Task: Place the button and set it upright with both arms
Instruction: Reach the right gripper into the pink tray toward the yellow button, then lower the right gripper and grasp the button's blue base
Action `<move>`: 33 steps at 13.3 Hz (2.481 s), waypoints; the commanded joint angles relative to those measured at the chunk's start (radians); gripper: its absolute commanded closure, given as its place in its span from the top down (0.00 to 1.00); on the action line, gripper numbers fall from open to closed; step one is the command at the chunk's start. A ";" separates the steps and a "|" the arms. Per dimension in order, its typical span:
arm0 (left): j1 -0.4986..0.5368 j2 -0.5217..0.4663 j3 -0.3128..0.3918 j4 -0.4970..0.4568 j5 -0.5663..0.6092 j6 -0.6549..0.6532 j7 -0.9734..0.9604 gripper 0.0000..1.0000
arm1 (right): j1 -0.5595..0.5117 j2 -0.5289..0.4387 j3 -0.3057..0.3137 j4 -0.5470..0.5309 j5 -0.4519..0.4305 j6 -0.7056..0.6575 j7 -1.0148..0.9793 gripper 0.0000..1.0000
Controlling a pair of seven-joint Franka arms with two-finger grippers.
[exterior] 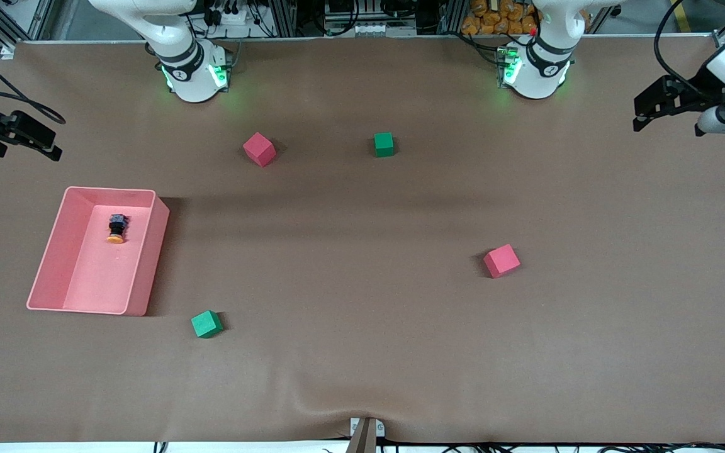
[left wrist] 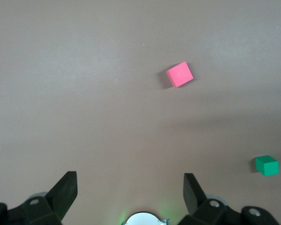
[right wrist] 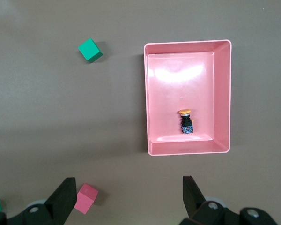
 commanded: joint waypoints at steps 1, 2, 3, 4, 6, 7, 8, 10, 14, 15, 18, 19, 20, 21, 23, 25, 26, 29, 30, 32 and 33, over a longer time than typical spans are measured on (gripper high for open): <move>0.013 0.015 -0.007 0.035 0.011 -0.011 0.002 1.00 | -0.018 -0.032 0.013 -0.030 -0.003 0.013 -0.001 1.00; 0.014 0.015 -0.007 0.036 0.009 -0.011 0.006 1.00 | -0.018 -0.032 0.013 -0.030 -0.003 0.013 -0.002 1.00; 0.014 0.015 -0.007 0.038 0.011 -0.011 0.006 1.00 | -0.020 -0.030 0.013 -0.032 -0.003 0.014 -0.002 1.00; 0.014 0.016 -0.007 0.039 0.014 -0.011 0.004 1.00 | -0.021 -0.027 0.010 -0.040 -0.003 0.016 -0.005 1.00; 0.017 0.019 -0.006 0.036 0.014 -0.011 0.002 1.00 | -0.049 -0.033 0.010 -0.111 -0.003 0.089 -0.052 1.00; 0.022 0.018 -0.007 0.035 0.013 -0.012 -0.008 1.00 | -0.064 -0.027 0.010 -0.145 -0.002 0.126 -0.068 1.00; 0.028 0.018 -0.007 0.035 0.013 -0.014 -0.007 1.00 | -0.078 -0.022 0.010 -0.180 -0.003 0.154 -0.068 1.00; 0.030 0.018 -0.007 0.033 0.011 -0.014 -0.002 1.00 | -0.095 0.007 0.009 -0.274 -0.006 0.235 -0.077 1.00; 0.023 0.025 -0.012 0.033 0.008 -0.008 -0.005 1.00 | -0.107 0.080 0.009 -0.472 -0.023 0.466 -0.093 1.00; 0.023 0.024 -0.013 0.031 0.008 -0.008 -0.005 1.00 | -0.126 0.114 0.009 -0.490 -0.023 0.513 -0.097 1.00; 0.025 0.027 -0.013 0.031 0.003 -0.006 -0.010 1.00 | -0.213 0.241 0.010 -0.497 -0.023 0.631 -0.221 1.00; 0.025 0.027 -0.013 0.033 0.003 -0.005 -0.014 1.00 | -0.233 0.270 0.010 -0.510 -0.023 0.681 -0.249 1.00; 0.025 0.028 -0.013 0.033 0.003 -0.005 -0.014 1.00 | -0.248 0.295 0.010 -0.544 -0.023 0.752 -0.266 1.00; 0.025 0.027 -0.013 0.033 0.003 -0.005 -0.014 1.00 | -0.271 0.316 0.010 -0.591 -0.023 0.848 -0.287 1.00; 0.026 0.022 -0.013 0.035 0.003 -0.006 -0.014 1.00 | -0.294 0.347 0.010 -0.653 -0.023 0.970 -0.355 1.00; 0.028 0.019 -0.013 0.035 0.003 -0.008 -0.013 1.00 | -0.302 0.355 0.009 -0.653 -0.023 0.970 -0.376 1.00; 0.028 0.019 -0.012 0.035 0.003 -0.008 -0.014 1.00 | -0.313 0.361 0.010 -0.653 -0.023 0.970 -0.393 1.00; 0.030 0.013 -0.010 0.031 0.006 -0.014 -0.013 1.00 | -0.319 0.373 0.010 -0.653 -0.023 0.972 -0.424 1.00; 0.030 0.013 -0.009 0.033 0.006 -0.015 -0.013 1.00 | -0.318 0.376 0.010 -0.653 -0.023 0.978 -0.425 1.00; 0.028 0.015 -0.009 0.035 0.005 -0.014 -0.013 1.00 | -0.310 0.381 0.010 -0.653 -0.023 0.979 -0.426 1.00; 0.028 0.016 -0.009 0.035 0.006 -0.014 -0.013 1.00 | -0.304 0.381 0.010 -0.653 -0.023 0.979 -0.426 1.00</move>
